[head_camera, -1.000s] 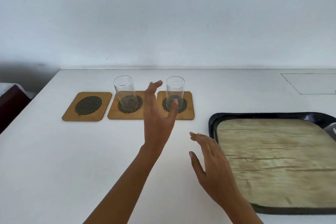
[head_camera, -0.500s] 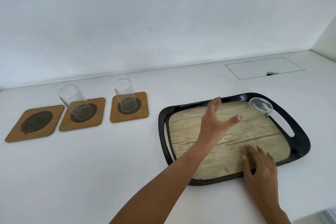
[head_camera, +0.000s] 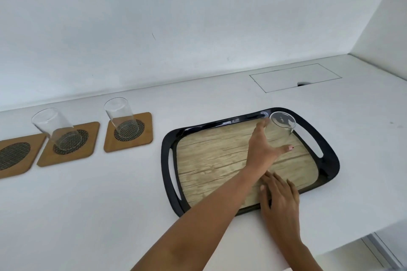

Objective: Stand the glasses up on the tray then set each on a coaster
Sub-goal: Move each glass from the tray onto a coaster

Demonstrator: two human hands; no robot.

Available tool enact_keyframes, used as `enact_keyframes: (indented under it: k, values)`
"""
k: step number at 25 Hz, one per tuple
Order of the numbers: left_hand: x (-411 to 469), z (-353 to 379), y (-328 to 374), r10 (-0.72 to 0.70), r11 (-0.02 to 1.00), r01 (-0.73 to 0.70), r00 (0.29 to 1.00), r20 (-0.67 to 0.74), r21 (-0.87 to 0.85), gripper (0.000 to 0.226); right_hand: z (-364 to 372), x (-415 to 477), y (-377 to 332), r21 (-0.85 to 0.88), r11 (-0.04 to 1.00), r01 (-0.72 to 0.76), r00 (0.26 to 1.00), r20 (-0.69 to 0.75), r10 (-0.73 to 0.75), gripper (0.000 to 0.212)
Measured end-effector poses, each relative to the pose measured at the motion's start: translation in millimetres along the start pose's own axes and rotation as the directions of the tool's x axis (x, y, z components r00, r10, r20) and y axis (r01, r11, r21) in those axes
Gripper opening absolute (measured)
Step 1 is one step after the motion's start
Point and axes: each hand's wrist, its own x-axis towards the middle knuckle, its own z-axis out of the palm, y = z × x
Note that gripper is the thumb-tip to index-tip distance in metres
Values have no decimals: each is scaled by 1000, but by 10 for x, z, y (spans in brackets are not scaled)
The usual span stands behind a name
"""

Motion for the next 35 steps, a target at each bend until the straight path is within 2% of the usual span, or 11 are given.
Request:
enact_keyframes:
  k: [3, 7, 11, 15, 20, 29, 35]
  values:
    - [127, 95, -4, -26, 1000, 26, 1000, -11, 4, 88, -2, -4, -10, 0, 1000, -7, 1000, -4, 7, 48]
    - [237, 155, -49, -32, 999, 34, 998, -58, 35, 68, 4, -6, -12, 10, 1000, -19, 1000, -2, 19, 49]
    - [229, 57, -76, -6, 998, 12, 996, -87, 63, 58, 5, -4, -28, -23, 1000, -18, 1000, 11, 18, 50]
    - [144, -187, 4, 37, 998, -30, 990, -133, 51, 61, -6, -4, -45, -16, 1000, -11, 1000, -5, 11, 49]
    - [-97, -712, 139, 102, 995, -105, 969, -227, 1, 70, 16, 41, -204, 85, 995, 52, 999, -19, -51, 48]
    - [-708, -2230, 148, 110, 993, -114, 810, -575, 29, 71, 239, 72, -1220, 261, 901, 348, 937, -80, -339, 41]
    - [-1329, -3331, -74, 99, 995, -60, 682, -724, 80, 71, 573, -87, -2113, 407, 822, 398, 902, -11, -431, 42]
